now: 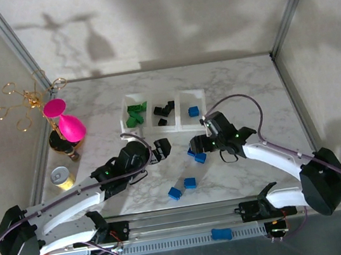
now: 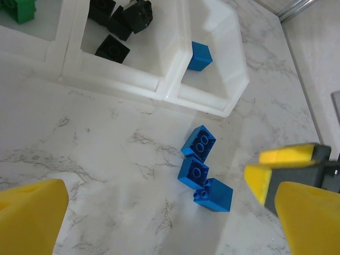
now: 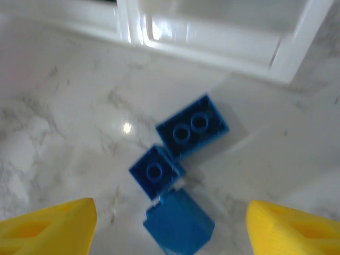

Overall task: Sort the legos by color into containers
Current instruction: Rotate the lego at the center of the table, then pick up the lego from the center of the table.

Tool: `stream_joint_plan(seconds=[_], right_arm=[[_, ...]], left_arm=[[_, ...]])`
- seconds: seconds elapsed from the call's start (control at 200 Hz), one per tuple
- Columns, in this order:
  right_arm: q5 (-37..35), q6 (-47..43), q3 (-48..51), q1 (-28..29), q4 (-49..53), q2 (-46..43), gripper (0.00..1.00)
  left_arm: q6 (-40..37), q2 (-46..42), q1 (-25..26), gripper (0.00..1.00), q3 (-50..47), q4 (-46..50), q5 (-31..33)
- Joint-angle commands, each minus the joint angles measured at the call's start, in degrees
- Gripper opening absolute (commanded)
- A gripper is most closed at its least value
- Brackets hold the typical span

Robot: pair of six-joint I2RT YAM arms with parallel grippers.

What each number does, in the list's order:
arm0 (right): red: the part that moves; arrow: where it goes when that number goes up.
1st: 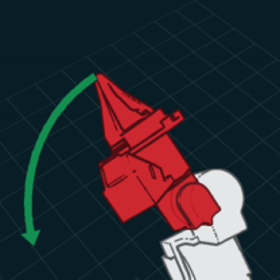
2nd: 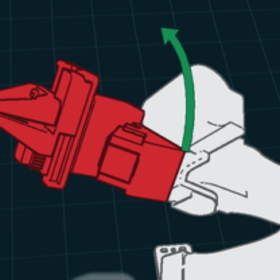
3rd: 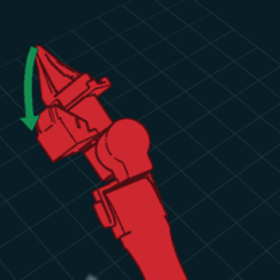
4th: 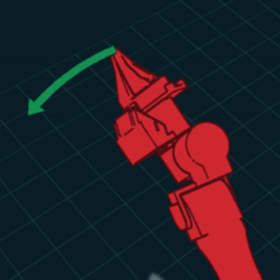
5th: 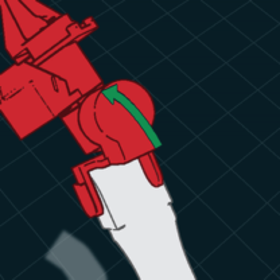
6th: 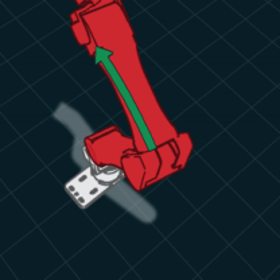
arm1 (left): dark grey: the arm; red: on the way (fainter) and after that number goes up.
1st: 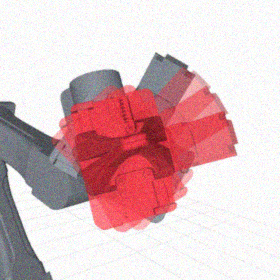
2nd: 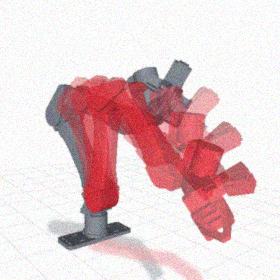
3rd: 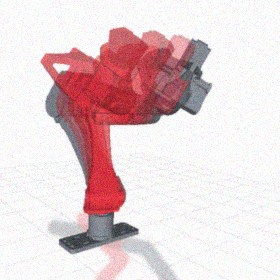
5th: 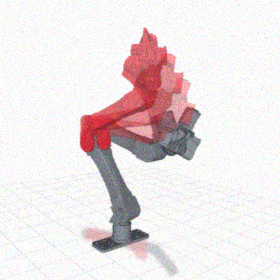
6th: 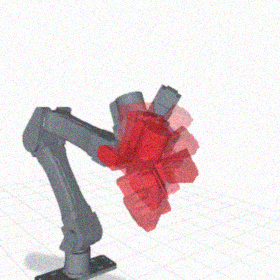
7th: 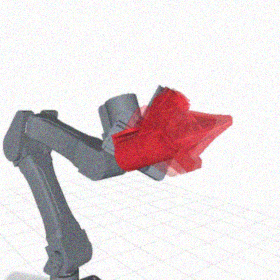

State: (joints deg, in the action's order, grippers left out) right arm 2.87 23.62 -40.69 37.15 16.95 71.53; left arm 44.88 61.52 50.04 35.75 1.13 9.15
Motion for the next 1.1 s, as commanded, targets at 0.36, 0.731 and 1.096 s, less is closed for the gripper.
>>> stream_joint_plan(seconds=[0.36, 0.731, 1.096], right_arm=[[5.6, -2.8, 2.1, 1.9, -8.4, 7.6, 0.80], [-0.1, 0.9, 3.1, 8.8, -4.7, 8.6, 0.69], [-7.8, 3.8, 1.0, 11.4, -3.5, 12.4, 0.52]], left_arm=[[3.2, -1.3, 1.5, 1.00, -1.9, 1.6, 5.3], [2.5, -1.9, 1.6, 1.00, -1.7, 2.4, 5.5], [2.3, -2.2, 1.6, 1.00, -1.1, 2.9, 5.7]])
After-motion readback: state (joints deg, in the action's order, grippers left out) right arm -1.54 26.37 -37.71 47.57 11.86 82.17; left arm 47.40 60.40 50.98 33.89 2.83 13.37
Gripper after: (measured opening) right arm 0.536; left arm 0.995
